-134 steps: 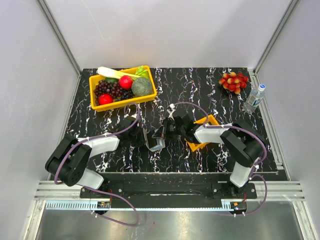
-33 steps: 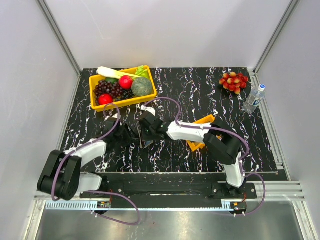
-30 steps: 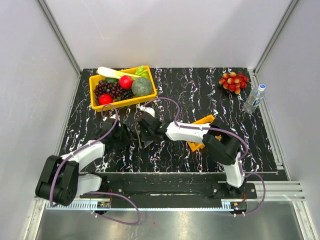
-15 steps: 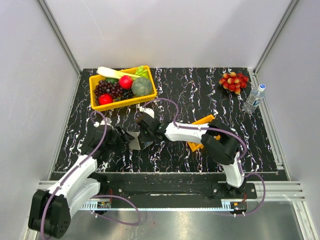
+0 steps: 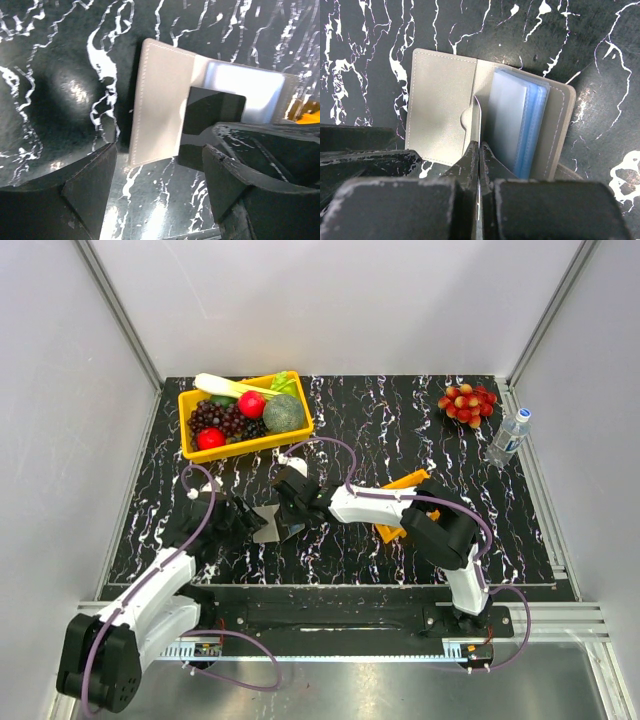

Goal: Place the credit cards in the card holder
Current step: Open the card holder at the center of the board.

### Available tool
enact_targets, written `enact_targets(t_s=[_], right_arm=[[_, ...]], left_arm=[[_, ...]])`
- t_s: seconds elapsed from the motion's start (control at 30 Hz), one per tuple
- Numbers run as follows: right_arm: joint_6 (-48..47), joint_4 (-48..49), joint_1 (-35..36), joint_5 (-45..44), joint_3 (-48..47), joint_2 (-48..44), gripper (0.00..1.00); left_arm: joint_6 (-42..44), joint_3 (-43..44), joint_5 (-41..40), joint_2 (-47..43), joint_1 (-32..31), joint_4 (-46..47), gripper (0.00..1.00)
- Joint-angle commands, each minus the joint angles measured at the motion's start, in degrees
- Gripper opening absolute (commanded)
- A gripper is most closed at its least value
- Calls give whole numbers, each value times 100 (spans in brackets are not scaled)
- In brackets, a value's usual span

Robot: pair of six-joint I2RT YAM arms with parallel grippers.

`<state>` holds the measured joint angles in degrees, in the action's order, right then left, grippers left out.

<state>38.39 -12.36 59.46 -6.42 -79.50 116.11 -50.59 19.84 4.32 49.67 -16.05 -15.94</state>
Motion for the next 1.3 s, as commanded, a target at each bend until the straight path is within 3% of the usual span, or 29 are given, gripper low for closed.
enact_targets(t_s=[0.0,0.17,0.53,0.63,0.77,1.27], right_arm=[[-69,-434,83,96,58,184,0],[-42,-311,48,184,181,122,0],[10,-179,-31,316,313,60,0],[10,-188,-40,334,330,69,0],[11,-118,-75,395,383,34,0],[-148,137,-866,272,1112,-1706,0]], left_arm=[[137,12,-405,69,15,-199,73],[295,-129,-266,429,15,257,72],[374,-314,209,1414,15,1110,44],[374,-340,359,1501,15,1295,29],[514,-235,517,1581,15,1366,1],[1262,380,324,1405,23,575,0]])
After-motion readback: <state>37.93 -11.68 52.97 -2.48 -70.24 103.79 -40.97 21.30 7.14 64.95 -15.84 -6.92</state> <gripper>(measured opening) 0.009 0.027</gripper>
